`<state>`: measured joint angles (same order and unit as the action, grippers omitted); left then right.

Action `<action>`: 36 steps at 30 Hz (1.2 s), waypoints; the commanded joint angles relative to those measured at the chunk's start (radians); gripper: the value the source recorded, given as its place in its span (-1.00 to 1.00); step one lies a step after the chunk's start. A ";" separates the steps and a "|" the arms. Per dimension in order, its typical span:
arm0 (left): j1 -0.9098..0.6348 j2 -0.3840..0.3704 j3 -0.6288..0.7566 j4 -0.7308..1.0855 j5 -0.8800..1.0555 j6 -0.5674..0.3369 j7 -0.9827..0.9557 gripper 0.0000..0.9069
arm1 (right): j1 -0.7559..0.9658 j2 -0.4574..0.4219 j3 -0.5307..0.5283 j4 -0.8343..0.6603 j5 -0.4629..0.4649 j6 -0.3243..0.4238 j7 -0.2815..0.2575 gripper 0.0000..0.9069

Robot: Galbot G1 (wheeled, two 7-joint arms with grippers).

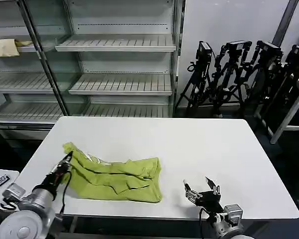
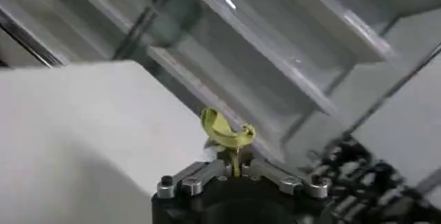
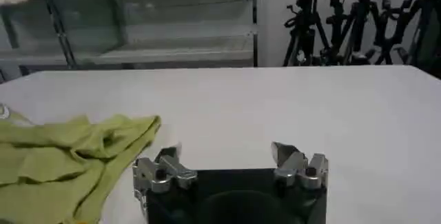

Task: Fold and organize the clothes.

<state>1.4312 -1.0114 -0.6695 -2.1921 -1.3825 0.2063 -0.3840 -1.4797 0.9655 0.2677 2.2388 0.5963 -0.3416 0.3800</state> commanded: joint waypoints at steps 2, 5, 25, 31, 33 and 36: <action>-0.046 -0.082 0.206 -0.064 0.004 -0.005 0.000 -0.93 | -0.002 0.000 -0.002 -0.004 0.000 0.002 -0.001 1.00; -0.072 -0.107 0.264 -0.044 0.045 -0.012 0.001 -0.93 | 0.002 -0.001 -0.005 -0.008 0.000 0.005 -0.003 1.00; -0.188 -0.136 0.520 0.093 0.213 -0.007 0.030 -0.93 | 0.021 -0.010 -0.004 -0.023 0.013 0.011 -0.010 1.00; -0.208 -0.135 0.542 0.116 0.216 0.003 0.033 -0.76 | 0.026 -0.014 -0.003 -0.023 0.014 0.011 -0.010 1.00; -0.207 -0.131 0.549 0.113 0.222 0.008 0.042 -0.16 | 0.030 -0.015 -0.005 -0.024 0.015 0.011 -0.009 1.00; -0.204 -0.124 0.551 0.114 0.231 0.023 0.053 1.00 | 0.033 -0.015 -0.007 -0.022 0.015 0.010 -0.009 1.00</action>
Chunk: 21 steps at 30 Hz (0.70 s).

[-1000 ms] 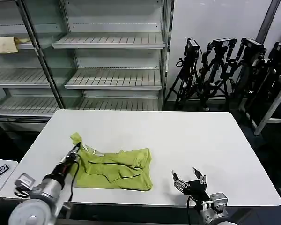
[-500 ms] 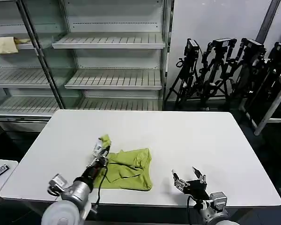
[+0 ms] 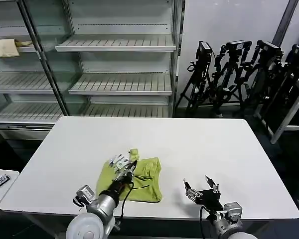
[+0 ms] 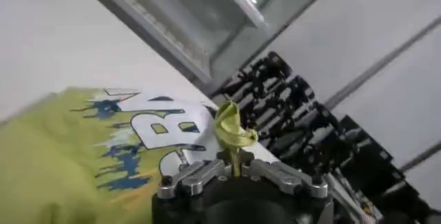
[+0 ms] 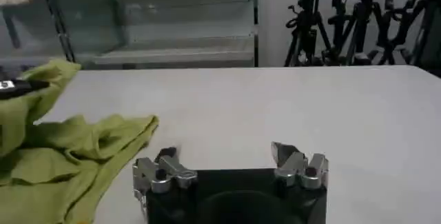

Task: Fold and organize the clothes.

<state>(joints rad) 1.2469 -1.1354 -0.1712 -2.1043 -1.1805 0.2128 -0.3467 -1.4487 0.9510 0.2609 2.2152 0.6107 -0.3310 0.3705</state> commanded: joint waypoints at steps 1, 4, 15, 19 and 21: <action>-0.019 0.002 0.051 0.029 0.030 0.017 0.018 1.00 | 0.003 0.000 -0.001 0.002 0.000 -0.001 0.001 1.00; -0.016 0.008 0.043 0.032 0.032 0.020 0.025 1.00 | 0.004 -0.001 -0.003 0.002 -0.001 -0.001 0.001 1.00; 0.047 0.026 -0.107 -0.073 -0.027 0.019 0.025 1.00 | 0.016 0.000 -0.016 0.008 -0.004 -0.001 0.002 1.00; 0.096 0.077 -0.203 -0.135 -0.068 0.014 0.012 1.00 | 0.031 0.001 -0.024 0.001 -0.003 0.000 0.000 1.00; 0.110 0.090 -0.248 -0.155 -0.079 0.013 0.004 1.00 | 0.039 0.005 -0.030 -0.001 -0.003 0.000 0.000 1.00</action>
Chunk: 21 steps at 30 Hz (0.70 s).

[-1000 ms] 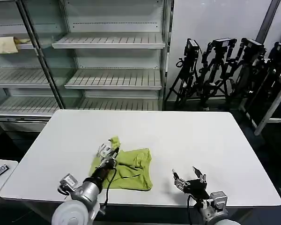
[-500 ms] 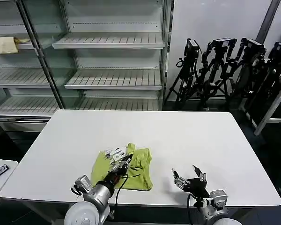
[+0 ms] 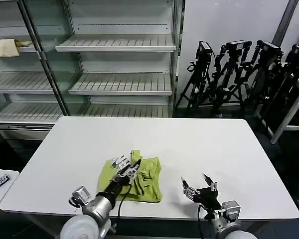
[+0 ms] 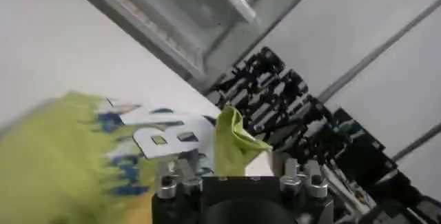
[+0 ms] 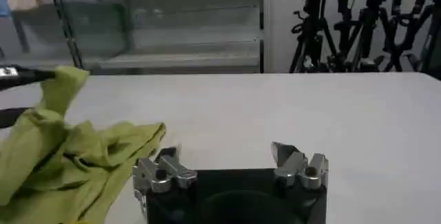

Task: Fold and organize the clothes.

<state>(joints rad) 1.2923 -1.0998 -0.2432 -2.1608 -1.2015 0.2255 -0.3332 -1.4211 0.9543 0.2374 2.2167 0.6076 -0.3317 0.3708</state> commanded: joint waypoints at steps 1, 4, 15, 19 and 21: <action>0.067 0.059 -0.189 -0.102 -0.060 0.000 -0.012 1.00 | 0.015 0.003 -0.008 -0.003 0.000 0.000 0.000 1.00; 0.079 0.071 -0.206 -0.121 -0.068 0.004 -0.014 1.00 | 0.026 0.008 -0.015 -0.007 -0.001 0.000 -0.001 1.00; 0.020 0.011 -0.023 -0.128 0.001 0.045 0.053 1.00 | 0.042 0.023 -0.030 -0.014 -0.012 -0.003 0.002 1.00; -0.009 -0.005 0.046 -0.071 0.056 0.062 0.075 1.00 | 0.038 0.025 -0.028 -0.013 -0.014 -0.003 0.001 1.00; -0.020 -0.014 0.061 -0.048 0.064 0.062 0.074 1.00 | 0.034 0.025 -0.026 -0.011 -0.014 -0.003 0.000 1.00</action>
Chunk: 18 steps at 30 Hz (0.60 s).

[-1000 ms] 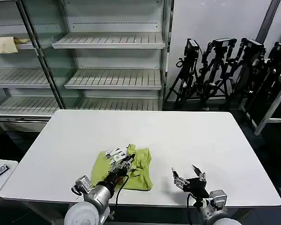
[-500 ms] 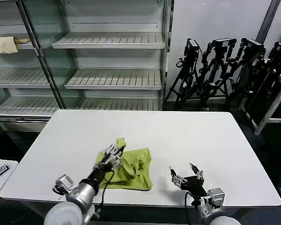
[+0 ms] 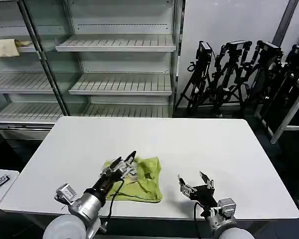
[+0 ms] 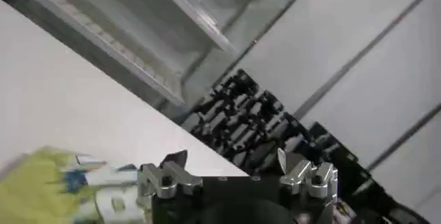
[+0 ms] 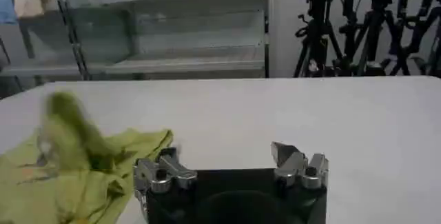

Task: Fold and organize the clothes.

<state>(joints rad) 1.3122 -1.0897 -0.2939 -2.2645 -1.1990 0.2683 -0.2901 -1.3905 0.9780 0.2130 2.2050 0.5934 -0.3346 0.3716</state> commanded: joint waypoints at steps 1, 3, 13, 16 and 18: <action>-0.045 -0.029 0.114 0.061 0.061 0.019 0.028 1.00 | 0.001 0.001 0.000 0.001 0.000 0.000 -0.001 1.00; -0.050 -0.036 0.112 0.065 0.061 0.017 0.026 1.00 | -0.003 0.000 0.003 0.001 0.000 0.000 -0.001 1.00; 0.037 0.062 -0.034 0.090 0.243 0.002 0.017 1.00 | 0.008 -0.007 0.003 0.001 0.001 0.002 -0.006 1.00; 0.076 0.088 -0.084 0.106 0.231 0.013 0.018 1.00 | 0.013 -0.007 0.000 -0.003 0.002 0.001 -0.007 1.00; 0.091 0.102 -0.113 0.120 0.185 0.026 0.020 1.00 | 0.014 -0.007 -0.001 -0.005 0.002 0.002 -0.008 1.00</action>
<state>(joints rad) 1.3319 -1.0514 -0.3040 -2.1846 -1.0631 0.2785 -0.2750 -1.3809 0.9713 0.2123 2.2007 0.5944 -0.3337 0.3639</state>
